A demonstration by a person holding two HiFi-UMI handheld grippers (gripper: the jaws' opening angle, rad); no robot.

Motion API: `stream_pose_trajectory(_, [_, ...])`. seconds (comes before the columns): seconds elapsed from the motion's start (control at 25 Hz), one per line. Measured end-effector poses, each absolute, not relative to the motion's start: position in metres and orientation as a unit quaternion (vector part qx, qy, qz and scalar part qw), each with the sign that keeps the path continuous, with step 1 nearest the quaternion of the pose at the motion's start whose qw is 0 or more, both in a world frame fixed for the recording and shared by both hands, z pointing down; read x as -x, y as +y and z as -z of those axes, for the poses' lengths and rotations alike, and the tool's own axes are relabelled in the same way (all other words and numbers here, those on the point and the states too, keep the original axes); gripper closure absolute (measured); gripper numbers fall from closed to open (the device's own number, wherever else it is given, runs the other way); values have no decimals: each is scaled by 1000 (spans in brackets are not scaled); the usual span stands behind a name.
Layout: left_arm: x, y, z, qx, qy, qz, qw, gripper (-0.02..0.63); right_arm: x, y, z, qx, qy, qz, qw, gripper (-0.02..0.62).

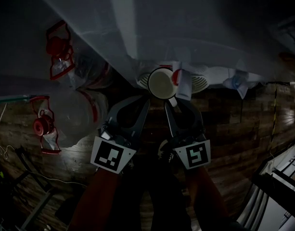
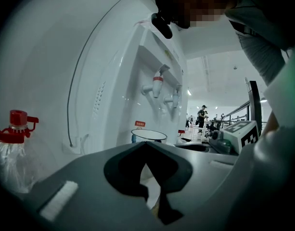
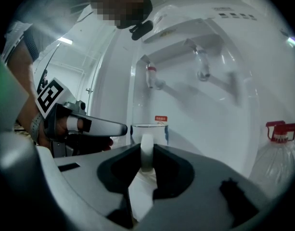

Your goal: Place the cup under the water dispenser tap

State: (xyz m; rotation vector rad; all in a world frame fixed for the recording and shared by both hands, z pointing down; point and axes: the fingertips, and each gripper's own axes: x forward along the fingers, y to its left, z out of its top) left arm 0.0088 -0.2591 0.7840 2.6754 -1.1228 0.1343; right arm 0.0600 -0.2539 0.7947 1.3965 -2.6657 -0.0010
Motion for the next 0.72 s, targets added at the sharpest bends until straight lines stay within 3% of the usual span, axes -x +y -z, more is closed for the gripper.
stream_pose_trajectory(0.32, [-8,-261,-787,-915,-384,-45,120,600,-63,-257,-797,-468,-881,3,71,518])
stream_pose_trajectory(0.72, [-9,-260,-791,-915,-381,-53,121,599,-66,-257,-794,-453,-889,-11,64,445])
